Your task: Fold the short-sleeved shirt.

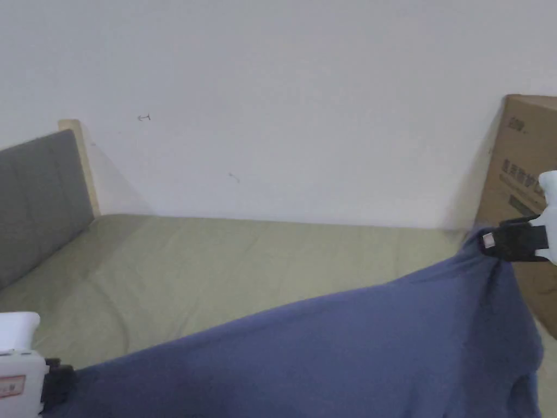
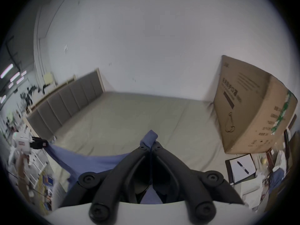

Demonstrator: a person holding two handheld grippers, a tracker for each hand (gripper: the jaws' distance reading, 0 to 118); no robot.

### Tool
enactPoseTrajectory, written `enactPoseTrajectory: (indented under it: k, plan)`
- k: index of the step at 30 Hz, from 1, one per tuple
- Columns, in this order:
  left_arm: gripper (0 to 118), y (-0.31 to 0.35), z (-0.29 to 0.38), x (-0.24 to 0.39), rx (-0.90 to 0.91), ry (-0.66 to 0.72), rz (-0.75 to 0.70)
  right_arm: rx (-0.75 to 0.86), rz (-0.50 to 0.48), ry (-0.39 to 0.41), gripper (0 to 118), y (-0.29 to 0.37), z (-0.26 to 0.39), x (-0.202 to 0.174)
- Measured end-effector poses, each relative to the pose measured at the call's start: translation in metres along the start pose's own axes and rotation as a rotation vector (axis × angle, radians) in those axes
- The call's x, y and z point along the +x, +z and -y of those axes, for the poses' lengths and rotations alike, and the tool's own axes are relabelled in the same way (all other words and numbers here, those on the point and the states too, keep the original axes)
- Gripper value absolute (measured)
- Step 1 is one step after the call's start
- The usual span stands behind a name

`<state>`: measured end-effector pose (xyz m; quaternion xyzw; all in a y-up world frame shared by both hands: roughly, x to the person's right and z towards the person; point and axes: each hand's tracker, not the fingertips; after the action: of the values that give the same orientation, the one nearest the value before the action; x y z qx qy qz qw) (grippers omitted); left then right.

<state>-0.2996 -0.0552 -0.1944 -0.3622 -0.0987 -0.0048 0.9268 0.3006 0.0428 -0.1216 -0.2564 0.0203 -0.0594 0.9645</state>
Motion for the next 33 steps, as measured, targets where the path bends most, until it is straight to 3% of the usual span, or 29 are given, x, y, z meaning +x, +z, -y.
enactPoseTrajectory:
  k: [7,15,29,33]
  plan:
    - [4,0.044,-0.055,0.035,0.152,-0.074,0.008,0.092,0.051,0.036,0,0.056,-0.009,-0.011]
    - [2,0.062,-0.136,0.04,0.272,-0.051,0.057,0.169,0.062,-0.084,0,0.063,-0.052,0.002]
    - [1,0.031,-0.313,0.07,0.307,-0.109,0.095,0.207,0.121,-0.149,0,0.02,-0.189,0.04]
    - [1,0.015,-0.384,0.083,0.342,-0.052,0.117,0.247,0.157,-0.179,0,0.006,-0.242,0.052]
